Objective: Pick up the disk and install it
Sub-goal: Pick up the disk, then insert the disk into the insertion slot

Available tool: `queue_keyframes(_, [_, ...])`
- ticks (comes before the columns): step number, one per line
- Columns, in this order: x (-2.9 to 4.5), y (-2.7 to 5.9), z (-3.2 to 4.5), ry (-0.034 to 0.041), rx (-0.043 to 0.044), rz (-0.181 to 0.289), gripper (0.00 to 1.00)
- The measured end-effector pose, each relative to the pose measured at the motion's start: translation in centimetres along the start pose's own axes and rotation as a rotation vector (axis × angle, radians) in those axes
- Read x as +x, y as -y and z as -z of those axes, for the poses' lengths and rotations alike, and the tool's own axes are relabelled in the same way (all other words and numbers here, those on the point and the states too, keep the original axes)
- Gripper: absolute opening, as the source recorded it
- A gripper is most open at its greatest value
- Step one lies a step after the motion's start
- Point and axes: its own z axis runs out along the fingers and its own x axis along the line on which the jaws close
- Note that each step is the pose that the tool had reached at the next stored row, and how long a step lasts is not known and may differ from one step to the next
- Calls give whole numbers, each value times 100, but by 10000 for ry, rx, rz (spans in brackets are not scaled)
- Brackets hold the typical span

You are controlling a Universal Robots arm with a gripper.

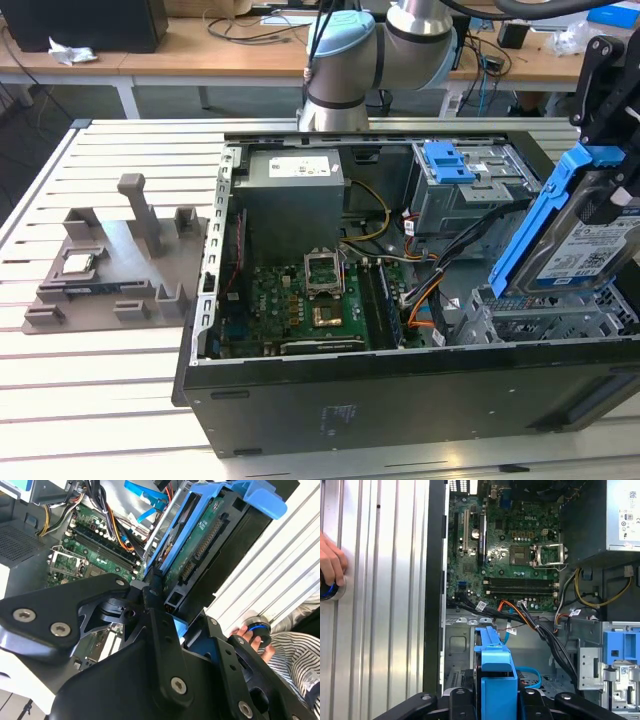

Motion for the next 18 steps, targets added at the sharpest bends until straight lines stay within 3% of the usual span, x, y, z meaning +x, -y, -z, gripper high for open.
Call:
queue_keyframes(8, [1, 11, -19, 43, 2, 1, 37])
queue_keyframes(13, [3, -5, -112, 35, 1, -25, 37])
queue_keyframes(18, [3, -6, -154, 32, 2, -48, 37])
